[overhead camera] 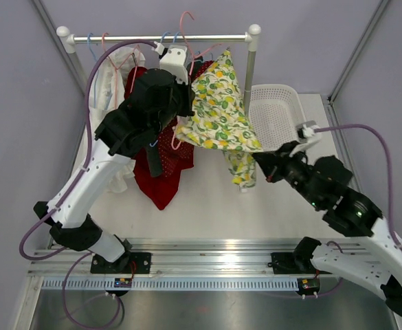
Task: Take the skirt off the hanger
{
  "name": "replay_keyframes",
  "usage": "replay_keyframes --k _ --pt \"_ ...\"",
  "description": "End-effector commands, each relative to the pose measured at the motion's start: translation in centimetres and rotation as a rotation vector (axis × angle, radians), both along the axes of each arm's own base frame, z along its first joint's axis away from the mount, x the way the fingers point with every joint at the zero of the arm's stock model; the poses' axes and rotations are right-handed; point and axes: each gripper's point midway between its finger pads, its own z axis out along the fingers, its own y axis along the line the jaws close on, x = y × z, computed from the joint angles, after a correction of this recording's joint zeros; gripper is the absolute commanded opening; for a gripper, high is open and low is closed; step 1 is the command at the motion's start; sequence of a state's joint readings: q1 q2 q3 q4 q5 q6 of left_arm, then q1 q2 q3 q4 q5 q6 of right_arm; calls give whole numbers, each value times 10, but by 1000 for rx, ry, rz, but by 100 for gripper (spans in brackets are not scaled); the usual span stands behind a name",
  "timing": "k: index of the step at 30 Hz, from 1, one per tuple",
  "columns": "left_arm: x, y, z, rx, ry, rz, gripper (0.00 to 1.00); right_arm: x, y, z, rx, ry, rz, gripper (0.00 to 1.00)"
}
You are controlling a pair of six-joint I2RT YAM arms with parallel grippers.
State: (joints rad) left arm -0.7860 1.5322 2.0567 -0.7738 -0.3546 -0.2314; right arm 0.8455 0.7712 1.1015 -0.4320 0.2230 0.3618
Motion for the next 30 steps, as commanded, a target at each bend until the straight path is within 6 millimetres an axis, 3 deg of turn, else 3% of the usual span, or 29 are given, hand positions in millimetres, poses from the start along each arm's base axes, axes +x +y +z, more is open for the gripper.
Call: replay_keyframes --k 1,4,8,11,13,14,17,20,23,25,28,29,30 --pt "-10 40 43 -27 -131 99 0 -6 -76 19 8 -50 -271 0" --pt "-13 41 33 -29 -114 98 0 -13 -113 43 23 -102 -384 0" --pt "-25 47 28 -57 -99 82 0 -3 -129 80 -20 -164 -482 0" --pt "-30 45 20 -55 -81 58 0 13 -119 103 -72 -217 -502 0" --pt "-36 42 17 -56 -72 25 0 18 -119 131 -72 -263 -519 0" --pt "-38 39 14 -53 -65 12 0 31 -109 138 -127 -287 -538 0" --pt "-47 32 9 -57 -51 -20 0 49 -110 184 -198 -393 -622 0" --pt "-55 31 3 -77 -41 -39 0 73 -117 215 -236 -451 -670 0" --pt "-64 33 2 -103 -38 -55 0 105 -152 230 -212 -455 -726 0" --pt "-67 33 -10 -95 -21 -63 0 123 -161 232 -228 -456 -742 0" --pt "-71 35 -22 -89 -4 -67 0 168 -170 226 -313 -454 -783 0" --pt "-73 38 -22 -94 -6 -68 0 194 -168 218 -333 -433 -786 0" --pt "-73 38 -24 -92 -3 -68 0 207 -180 213 -337 -415 -812 0"
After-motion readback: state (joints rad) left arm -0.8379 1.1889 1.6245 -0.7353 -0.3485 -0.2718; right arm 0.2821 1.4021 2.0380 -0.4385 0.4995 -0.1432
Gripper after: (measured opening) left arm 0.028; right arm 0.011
